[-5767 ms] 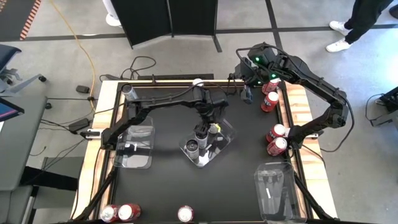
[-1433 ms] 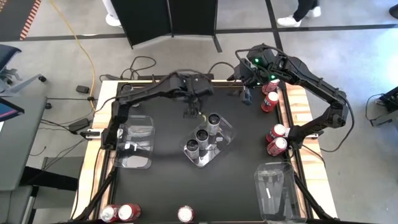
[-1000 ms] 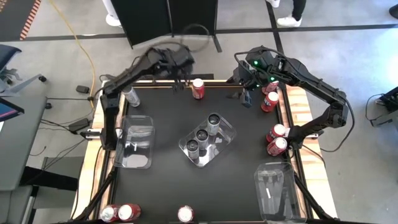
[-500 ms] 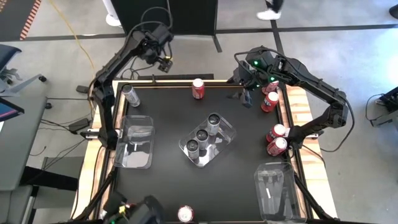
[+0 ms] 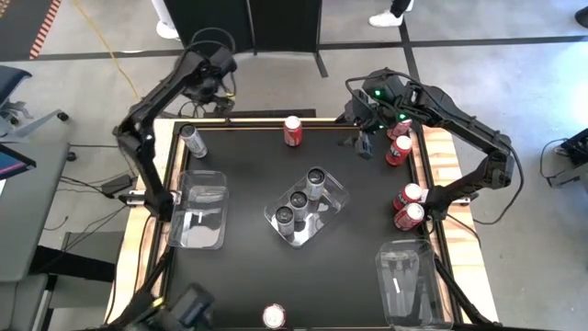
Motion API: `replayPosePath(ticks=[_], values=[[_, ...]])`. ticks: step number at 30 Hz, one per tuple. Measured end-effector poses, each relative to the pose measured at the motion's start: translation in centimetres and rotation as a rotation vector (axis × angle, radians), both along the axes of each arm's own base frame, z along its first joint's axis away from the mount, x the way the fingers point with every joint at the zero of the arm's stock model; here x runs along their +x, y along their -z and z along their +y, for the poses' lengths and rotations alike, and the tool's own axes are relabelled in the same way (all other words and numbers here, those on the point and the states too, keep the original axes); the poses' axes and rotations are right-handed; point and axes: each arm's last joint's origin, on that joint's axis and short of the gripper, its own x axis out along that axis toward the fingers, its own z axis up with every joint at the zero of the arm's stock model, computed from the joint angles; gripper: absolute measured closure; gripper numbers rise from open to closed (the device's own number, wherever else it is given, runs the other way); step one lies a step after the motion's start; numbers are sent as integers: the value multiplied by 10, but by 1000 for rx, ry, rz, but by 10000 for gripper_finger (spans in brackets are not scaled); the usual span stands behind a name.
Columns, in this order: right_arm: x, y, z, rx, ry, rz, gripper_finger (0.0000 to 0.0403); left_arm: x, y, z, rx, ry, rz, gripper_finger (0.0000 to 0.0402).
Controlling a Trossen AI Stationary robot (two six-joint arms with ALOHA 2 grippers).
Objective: Sort soda cans
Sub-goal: Put the white soda can into the middle transparent bin
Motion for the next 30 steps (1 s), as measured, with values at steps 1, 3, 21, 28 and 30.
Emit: replayPosePath(ticks=[1,3,21,28,30], values=[[1,0,0,-1,0,-2,72,-6,-5,-7,13,-6,-9,62],[2,0,-1,-7,-2,-11,72,-16,-18,-20,54,-26,-44,62],[5,-5,-1,-69,-36,-58,72,-69,-26,-108,90,-93,-206,61],[15,2,6,-111,-103,-69,72,-69,-12,-106,85,-131,-175,44],[17,5,9,-117,-120,-64,72,-68,-11,-105,87,-148,-180,34]])
